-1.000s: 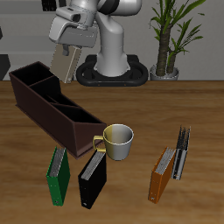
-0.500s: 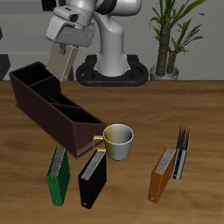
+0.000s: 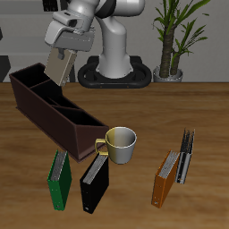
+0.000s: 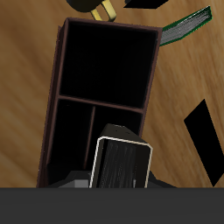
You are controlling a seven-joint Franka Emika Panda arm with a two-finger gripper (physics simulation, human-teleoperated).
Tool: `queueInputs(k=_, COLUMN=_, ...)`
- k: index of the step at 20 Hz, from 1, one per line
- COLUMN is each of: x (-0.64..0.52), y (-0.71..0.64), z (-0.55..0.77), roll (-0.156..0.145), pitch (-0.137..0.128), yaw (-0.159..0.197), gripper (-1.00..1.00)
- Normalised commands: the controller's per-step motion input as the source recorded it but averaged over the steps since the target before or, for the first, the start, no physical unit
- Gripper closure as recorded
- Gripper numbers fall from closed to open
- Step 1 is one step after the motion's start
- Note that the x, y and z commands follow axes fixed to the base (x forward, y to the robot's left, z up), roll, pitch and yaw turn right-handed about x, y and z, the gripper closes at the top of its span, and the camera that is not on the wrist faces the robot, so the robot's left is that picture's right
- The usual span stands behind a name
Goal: Place the yellow book into the right desk caddy's back compartment
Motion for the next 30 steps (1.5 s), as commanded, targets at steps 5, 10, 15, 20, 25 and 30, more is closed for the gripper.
queueInputs(k=5, x=0.10, y=0.06, z=-0.11, roll=0.018, pitch=0.012, yaw=0.012, gripper=1.00)
queueInputs(k=10, x=0.11, y=0.03, z=-0.06, roll=0.005, pitch=0.003, yaw=0.005, gripper=1.00)
queueInputs(k=15, x=0.07, y=-0.04, z=-0.19, roll=-0.001, pitch=0.025, yaw=-0.001, gripper=1.00)
queueInputs(k=20, x=0.07, y=-0.03, z=-0.15, roll=-0.006, pitch=0.019, yaw=-0.011, gripper=1.00)
queueInputs(k=25, x=0.07, y=-0.05, z=-0.23, roll=-0.006, pitch=0.029, yaw=-0.006, gripper=1.00)
queueInputs(k=30, x=0.07, y=-0.08, z=-0.29, roll=-0.014, pitch=0.029, yaw=-0.003, gripper=1.00)
